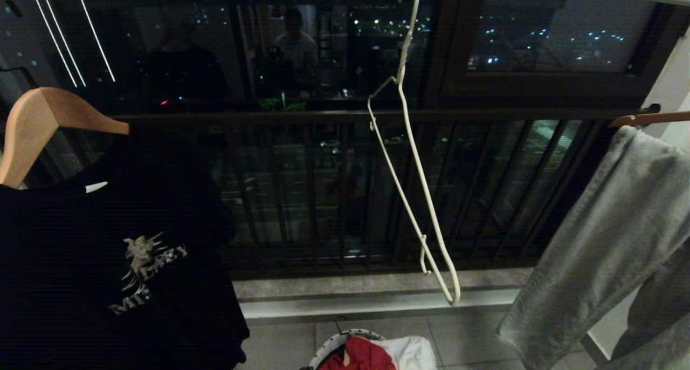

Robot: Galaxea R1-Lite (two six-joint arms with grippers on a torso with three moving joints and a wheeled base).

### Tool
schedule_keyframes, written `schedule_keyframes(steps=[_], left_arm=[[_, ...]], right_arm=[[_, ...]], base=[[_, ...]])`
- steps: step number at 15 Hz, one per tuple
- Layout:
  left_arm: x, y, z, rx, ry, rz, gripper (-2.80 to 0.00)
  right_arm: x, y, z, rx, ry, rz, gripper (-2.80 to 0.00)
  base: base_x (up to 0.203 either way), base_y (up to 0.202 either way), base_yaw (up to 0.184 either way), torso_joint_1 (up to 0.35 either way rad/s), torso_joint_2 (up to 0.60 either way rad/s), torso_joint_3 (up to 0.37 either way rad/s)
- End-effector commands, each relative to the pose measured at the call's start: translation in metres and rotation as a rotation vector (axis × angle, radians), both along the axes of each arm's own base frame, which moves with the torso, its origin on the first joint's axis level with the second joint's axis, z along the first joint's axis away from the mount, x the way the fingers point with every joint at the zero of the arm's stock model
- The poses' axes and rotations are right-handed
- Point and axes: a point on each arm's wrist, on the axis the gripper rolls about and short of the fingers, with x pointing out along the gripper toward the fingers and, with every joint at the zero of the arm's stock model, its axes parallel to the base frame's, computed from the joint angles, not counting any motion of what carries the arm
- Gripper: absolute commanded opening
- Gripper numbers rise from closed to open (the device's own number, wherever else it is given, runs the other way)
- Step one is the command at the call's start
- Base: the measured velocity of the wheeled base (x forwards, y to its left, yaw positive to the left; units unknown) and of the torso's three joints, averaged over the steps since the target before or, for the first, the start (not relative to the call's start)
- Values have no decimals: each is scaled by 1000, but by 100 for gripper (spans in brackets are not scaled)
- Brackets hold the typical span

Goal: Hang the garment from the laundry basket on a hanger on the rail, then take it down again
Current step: Pick up the clothes rack on the clothesline

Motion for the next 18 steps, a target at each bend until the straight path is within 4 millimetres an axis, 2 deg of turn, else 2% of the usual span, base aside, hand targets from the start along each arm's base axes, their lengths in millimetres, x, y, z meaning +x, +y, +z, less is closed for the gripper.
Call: schedule_keyframes(steps=[1, 15, 17, 18], left_arm=[[0, 0, 0, 0, 0, 1, -280], [0, 0, 0, 0, 0, 1, -280], [0, 0, 0, -1, 0, 1, -280], [0, 0, 0, 0, 0, 1, -280]], right_arm=[[0, 0, 0, 24, -4, -9, -280], [0, 0, 0, 28, 2, -10, -280], [-2, 0, 6, 11, 2, -4, -280], [-3, 0, 18, 11, -3, 9, -280]], base=[[0, 0, 0, 0, 0, 0], [0, 0, 0, 0, 0, 0], [0, 0, 0, 0, 0, 0], [0, 0, 0, 0, 0, 0]])
